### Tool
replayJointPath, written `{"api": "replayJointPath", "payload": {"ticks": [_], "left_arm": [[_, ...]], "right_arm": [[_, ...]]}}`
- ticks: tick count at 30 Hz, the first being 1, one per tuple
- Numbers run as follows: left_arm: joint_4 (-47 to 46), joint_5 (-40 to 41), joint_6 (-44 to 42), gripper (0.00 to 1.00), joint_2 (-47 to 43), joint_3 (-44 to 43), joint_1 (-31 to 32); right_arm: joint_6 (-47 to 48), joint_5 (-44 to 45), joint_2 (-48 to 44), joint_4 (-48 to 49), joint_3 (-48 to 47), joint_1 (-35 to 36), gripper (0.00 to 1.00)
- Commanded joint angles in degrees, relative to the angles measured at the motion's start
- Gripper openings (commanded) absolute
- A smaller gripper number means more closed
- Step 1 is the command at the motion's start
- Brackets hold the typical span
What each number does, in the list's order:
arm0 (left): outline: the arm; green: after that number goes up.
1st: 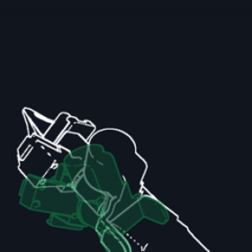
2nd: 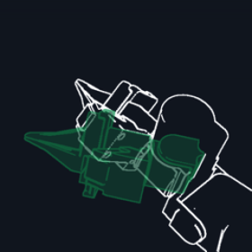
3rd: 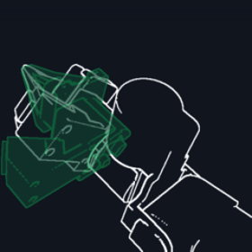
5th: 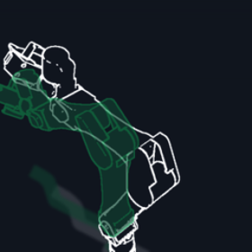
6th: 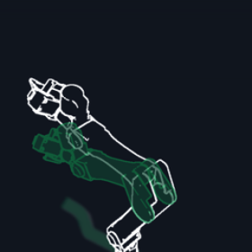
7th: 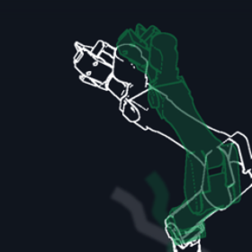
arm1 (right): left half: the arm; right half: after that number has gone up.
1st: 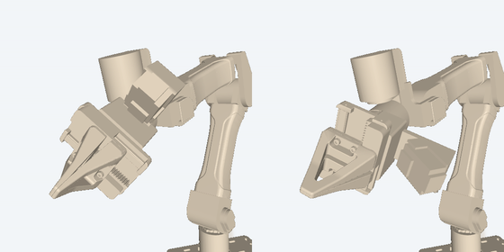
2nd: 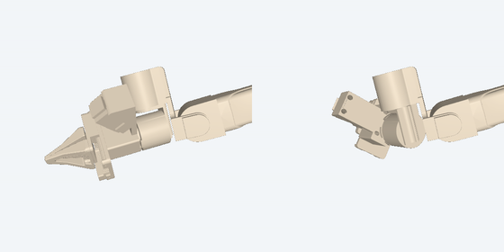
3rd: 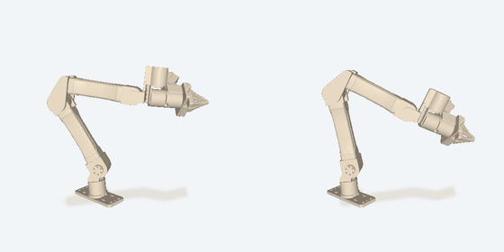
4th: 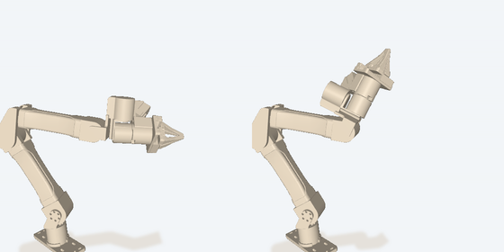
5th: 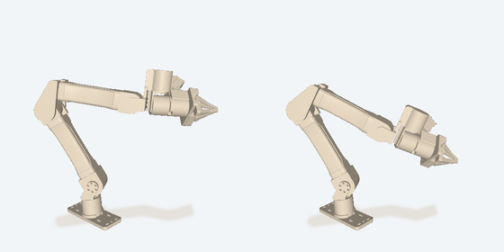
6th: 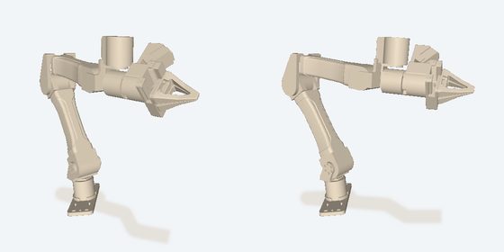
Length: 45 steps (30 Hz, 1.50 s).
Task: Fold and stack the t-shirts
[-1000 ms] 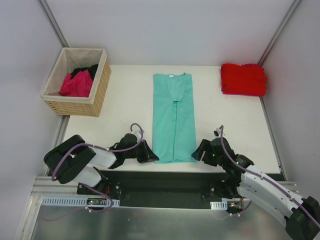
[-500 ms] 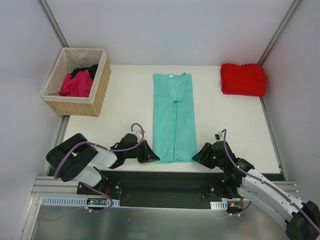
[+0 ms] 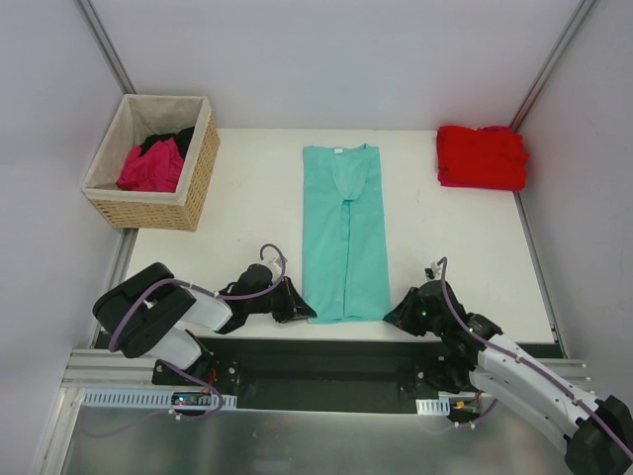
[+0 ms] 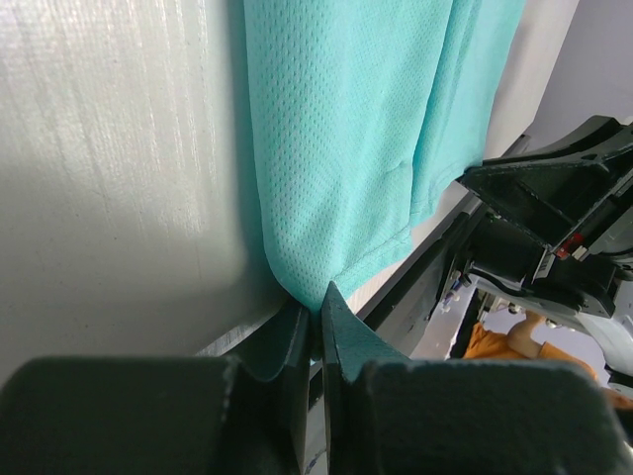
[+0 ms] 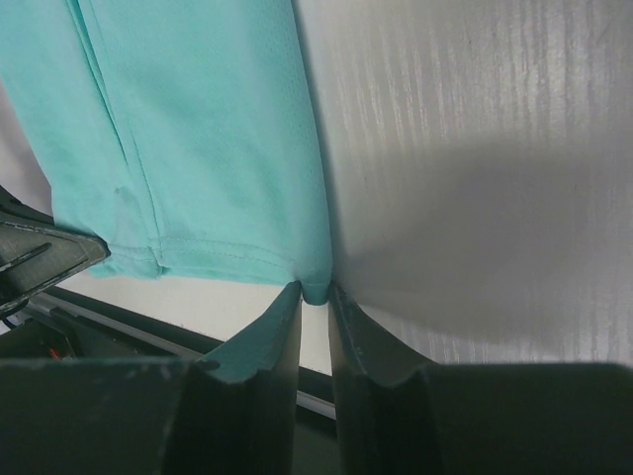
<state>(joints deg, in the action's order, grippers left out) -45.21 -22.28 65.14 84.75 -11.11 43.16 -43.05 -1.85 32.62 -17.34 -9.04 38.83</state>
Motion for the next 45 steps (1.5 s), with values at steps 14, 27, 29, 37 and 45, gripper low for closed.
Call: {"api": "replayJointPath", "payload": {"ticks": [14, 27, 29, 37, 45], "left_arm": [[4.08, 1.28, -1.95, 0.03, 0.59, 0.39, 0.26], [15.92, 2.68, -6.86, 0.04, -8.54, -3.82, 0.26], [21.99, 3.65, -9.67, 0.04, -11.35, -7.23, 0.26], [28.51, 2.95, -14.34, 0.04, -10.76, -16.92, -0.70], [27.63, 1.19, -15.13, 0.06, -6.62, -20.79, -2.28]], "right_arm": [[3.85, 4.48, 5.17, -4.37, -3.17, -0.07, 0.01], [10.43, 6.15, 10.88, -4.63, -12.93, -0.42, 0.01], [11.58, 6.33, 12.72, -4.63, -15.30, -0.42, 0.01], [15.88, 5.28, 18.70, -3.75, -23.39, -0.24, 0.01], [18.44, 7.99, 22.13, -4.54, -30.24, -0.59, 0.01]]}}
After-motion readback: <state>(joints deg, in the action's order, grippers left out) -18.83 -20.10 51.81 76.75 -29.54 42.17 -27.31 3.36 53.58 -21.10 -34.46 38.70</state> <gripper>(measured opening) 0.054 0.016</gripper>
